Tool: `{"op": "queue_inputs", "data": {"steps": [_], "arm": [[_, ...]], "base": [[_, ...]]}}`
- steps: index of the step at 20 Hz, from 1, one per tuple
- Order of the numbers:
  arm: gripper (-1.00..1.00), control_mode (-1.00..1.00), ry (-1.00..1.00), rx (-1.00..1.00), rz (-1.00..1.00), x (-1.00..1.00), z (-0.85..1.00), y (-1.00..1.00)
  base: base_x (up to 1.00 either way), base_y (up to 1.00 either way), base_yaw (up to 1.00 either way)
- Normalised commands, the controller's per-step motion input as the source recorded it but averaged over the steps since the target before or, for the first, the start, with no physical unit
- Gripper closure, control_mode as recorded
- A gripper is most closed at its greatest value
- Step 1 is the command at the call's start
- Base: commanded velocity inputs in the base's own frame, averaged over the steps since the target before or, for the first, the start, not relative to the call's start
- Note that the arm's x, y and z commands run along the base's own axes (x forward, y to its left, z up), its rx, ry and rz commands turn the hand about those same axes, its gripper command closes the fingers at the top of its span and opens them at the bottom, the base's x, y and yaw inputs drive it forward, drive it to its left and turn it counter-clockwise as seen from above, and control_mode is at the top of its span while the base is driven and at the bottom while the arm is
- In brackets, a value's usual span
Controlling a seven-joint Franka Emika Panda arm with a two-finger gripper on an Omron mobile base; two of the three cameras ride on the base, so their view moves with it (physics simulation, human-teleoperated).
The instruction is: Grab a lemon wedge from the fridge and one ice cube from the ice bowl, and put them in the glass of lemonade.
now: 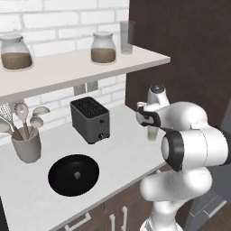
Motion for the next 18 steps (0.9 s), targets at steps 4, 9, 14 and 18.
{"op": "queue_inputs", "data": {"steps": [4, 9, 14, 18], "arm": [[1.0, -1.0, 0.0, 0.0, 0.0, 0.0, -0.36, -0.11], [1.0, -1.0, 0.0, 0.0, 0.0, 0.0, -0.12, -0.06], [1.0, -1.0, 0.0, 0.0, 0.0, 0.0, 0.0, 0.0], [-1.0, -1.0, 0.0, 0.0, 0.0, 0.0, 0.0, 0.0]], "base": [[0.0, 0.0, 0.0], [0.0, 0.0, 0.0], [0.0, 0.0, 0.0], [0.0, 0.0, 0.0]]}}
